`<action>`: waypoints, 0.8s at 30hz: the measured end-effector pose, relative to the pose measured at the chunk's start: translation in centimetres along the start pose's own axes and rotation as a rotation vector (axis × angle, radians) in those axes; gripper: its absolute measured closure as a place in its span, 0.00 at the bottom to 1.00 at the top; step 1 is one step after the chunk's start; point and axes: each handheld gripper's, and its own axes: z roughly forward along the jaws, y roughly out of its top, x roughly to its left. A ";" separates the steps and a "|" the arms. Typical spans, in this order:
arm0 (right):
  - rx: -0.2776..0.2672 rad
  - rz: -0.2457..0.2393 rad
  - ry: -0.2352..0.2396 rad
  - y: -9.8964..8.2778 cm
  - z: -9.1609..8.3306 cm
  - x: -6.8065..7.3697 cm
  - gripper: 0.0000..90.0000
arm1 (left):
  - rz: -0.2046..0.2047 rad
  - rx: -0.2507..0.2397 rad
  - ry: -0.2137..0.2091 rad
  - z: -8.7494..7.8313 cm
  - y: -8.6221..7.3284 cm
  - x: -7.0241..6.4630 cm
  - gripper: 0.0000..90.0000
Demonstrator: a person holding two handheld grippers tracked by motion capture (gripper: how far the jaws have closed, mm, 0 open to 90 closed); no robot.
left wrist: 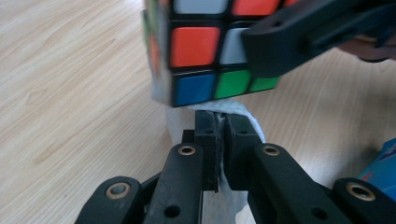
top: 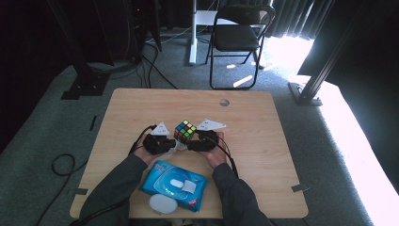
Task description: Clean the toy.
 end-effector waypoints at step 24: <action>-0.003 0.014 -0.028 0.1 -0.2 -0.3 0.38 | 0.004 -0.022 -0.023 0.2 0.3 -0.3 0.95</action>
